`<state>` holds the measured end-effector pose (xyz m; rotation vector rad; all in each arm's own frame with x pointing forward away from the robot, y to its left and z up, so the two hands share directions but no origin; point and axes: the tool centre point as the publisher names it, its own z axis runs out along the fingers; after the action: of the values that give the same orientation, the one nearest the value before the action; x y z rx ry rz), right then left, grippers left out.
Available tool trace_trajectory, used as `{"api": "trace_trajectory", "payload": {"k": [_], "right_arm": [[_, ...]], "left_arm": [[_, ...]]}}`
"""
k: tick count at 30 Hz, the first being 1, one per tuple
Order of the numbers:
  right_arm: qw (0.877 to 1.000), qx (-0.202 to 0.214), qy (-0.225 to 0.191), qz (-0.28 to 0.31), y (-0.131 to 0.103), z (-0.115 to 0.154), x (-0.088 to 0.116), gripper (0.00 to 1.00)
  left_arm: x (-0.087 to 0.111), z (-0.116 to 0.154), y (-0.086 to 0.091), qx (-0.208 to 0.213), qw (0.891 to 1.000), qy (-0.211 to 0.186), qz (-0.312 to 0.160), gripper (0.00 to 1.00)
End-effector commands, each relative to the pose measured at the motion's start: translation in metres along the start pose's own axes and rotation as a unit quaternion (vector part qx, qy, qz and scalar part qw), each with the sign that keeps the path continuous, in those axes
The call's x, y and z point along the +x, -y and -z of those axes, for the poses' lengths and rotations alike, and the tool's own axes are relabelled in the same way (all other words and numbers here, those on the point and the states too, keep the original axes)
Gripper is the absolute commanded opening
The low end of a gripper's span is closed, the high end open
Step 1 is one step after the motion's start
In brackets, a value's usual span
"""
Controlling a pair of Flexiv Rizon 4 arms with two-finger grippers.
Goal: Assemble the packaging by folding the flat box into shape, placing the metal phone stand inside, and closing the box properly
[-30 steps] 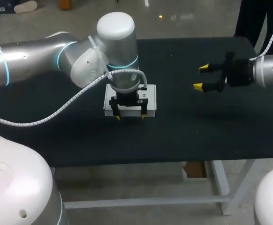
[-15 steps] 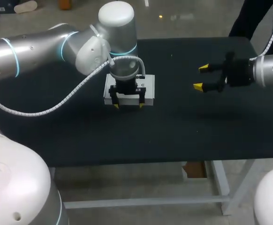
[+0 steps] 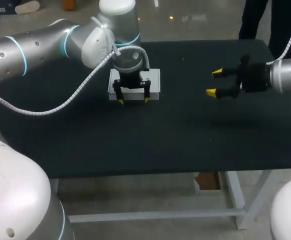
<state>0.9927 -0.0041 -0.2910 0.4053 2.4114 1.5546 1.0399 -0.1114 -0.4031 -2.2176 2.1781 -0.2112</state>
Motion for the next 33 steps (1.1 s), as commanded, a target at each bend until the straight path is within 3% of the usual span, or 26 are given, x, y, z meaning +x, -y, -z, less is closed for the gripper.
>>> {"api": "trace_trajectory", "payload": {"k": [1,20,33], "right_arm": [[1.000,-0.003,-0.002,0.001,0.001,0.001,-0.001,1.00],[1.000,-0.003,-0.002,0.001,0.001,0.001,-0.001,1.00],[1.000,-0.003,-0.002,0.001,0.001,0.001,-0.001,1.00]], "left_arm": [[0.001,-0.004,0.022,-0.025,1.000,0.001,0.000,1.00],[-0.013,-0.008,0.100,-0.034,0.999,0.004,0.010,1.00],[-0.018,-0.002,0.121,-0.022,1.000,-0.005,0.016,1.00]]}}
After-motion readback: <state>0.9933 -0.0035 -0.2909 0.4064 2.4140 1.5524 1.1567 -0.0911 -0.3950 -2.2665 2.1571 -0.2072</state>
